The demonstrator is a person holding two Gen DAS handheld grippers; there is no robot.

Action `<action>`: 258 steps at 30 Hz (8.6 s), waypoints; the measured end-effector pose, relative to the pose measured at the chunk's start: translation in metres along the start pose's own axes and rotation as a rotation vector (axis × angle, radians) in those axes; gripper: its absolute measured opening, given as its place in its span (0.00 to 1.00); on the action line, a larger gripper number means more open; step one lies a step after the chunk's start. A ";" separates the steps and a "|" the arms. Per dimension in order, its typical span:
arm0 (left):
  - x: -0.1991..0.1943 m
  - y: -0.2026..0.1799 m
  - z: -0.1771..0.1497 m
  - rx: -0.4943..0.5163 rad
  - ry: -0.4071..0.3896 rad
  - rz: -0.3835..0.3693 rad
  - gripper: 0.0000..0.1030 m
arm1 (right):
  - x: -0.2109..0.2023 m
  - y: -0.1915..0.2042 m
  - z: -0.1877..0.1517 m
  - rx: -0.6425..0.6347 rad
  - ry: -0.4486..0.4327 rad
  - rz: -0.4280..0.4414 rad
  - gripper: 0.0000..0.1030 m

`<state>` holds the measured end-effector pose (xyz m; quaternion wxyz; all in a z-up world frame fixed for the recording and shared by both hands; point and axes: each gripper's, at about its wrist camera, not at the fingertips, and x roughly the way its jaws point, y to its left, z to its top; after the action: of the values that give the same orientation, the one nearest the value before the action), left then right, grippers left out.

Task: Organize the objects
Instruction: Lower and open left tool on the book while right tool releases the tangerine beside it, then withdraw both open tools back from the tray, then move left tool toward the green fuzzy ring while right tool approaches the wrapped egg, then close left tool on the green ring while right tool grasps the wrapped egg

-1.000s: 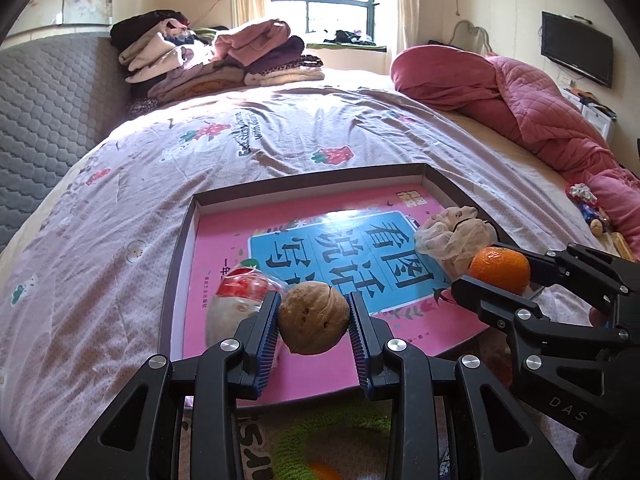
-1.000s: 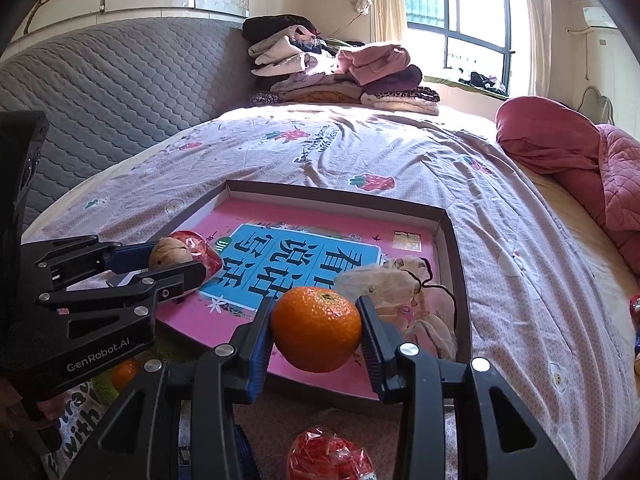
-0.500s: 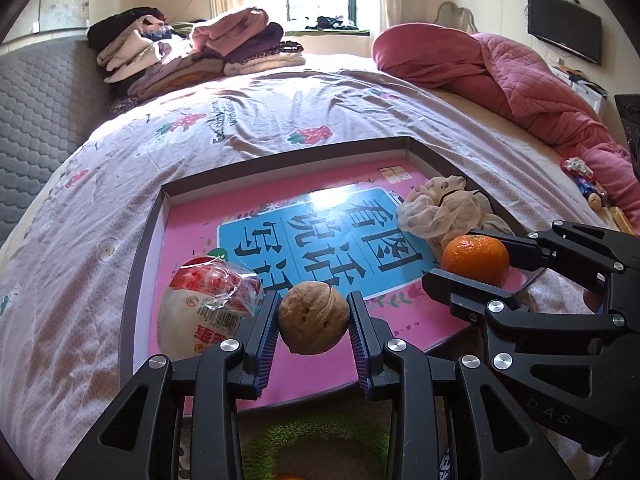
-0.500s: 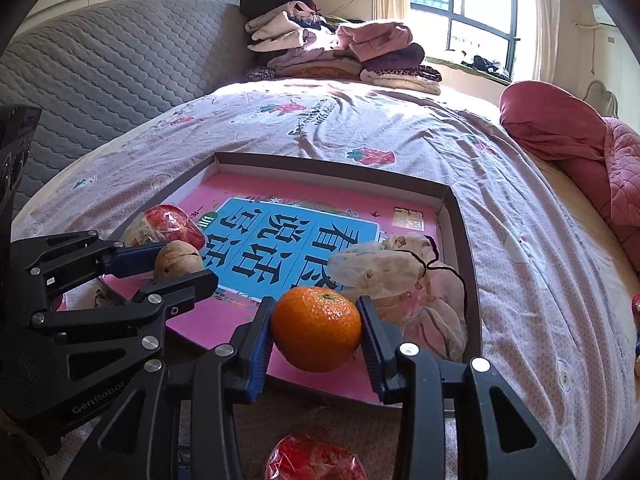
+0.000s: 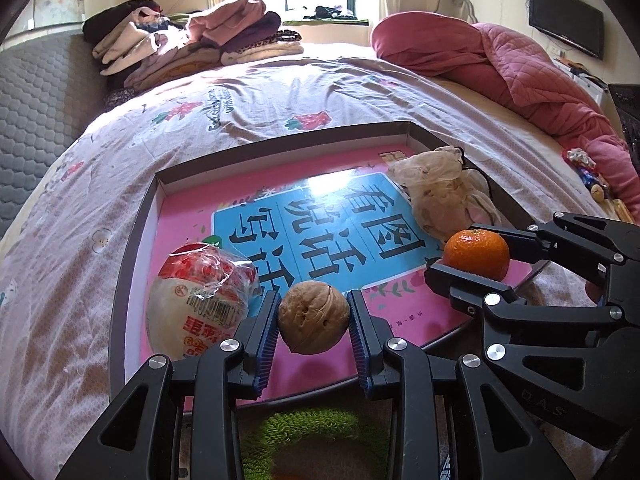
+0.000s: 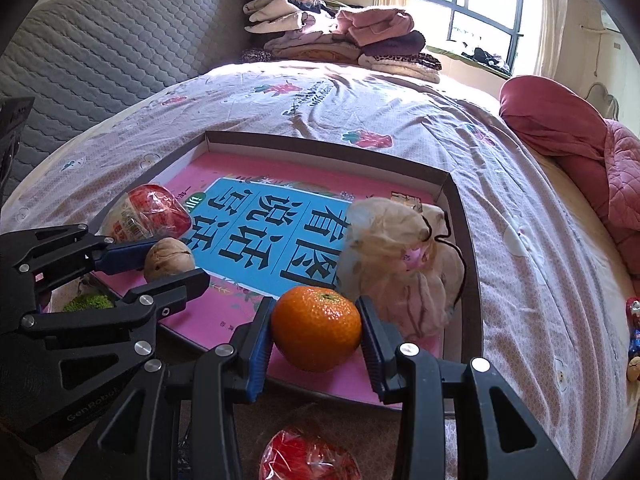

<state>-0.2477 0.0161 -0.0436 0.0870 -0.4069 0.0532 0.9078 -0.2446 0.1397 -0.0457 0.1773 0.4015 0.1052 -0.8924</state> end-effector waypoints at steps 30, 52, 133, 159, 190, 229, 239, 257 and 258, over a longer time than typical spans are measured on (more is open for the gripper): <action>-0.001 0.010 -0.003 -0.048 0.015 -0.019 0.34 | 0.000 -0.010 -0.002 0.046 0.021 -0.006 0.40; -0.004 0.013 -0.004 -0.063 0.026 -0.024 0.34 | -0.002 -0.015 0.000 0.066 0.065 0.000 0.40; -0.093 0.015 -0.023 -0.121 -0.070 0.054 0.56 | -0.095 -0.003 -0.001 0.053 -0.140 0.021 0.48; -0.103 0.016 -0.048 -0.135 -0.045 0.072 0.57 | -0.115 -0.006 -0.025 0.057 -0.166 0.007 0.49; -0.101 0.011 -0.065 -0.121 -0.004 0.080 0.57 | -0.113 -0.003 -0.046 0.054 -0.127 0.004 0.49; -0.079 0.007 -0.075 -0.080 0.024 0.104 0.57 | -0.078 -0.003 -0.069 0.056 -0.027 0.007 0.49; -0.072 0.009 -0.072 -0.084 0.016 0.066 0.52 | -0.070 -0.001 -0.072 0.055 -0.015 0.015 0.49; -0.077 0.016 -0.065 -0.118 -0.008 -0.019 0.15 | -0.067 0.000 -0.072 0.057 -0.027 0.060 0.47; -0.077 0.016 -0.064 -0.118 -0.008 -0.022 0.15 | -0.067 0.000 -0.072 0.057 -0.029 0.061 0.47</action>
<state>-0.1535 -0.0196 -0.0281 0.0732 -0.4085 -0.0053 0.9098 -0.1543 0.1787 -0.0419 0.1941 0.3963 0.0648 -0.8950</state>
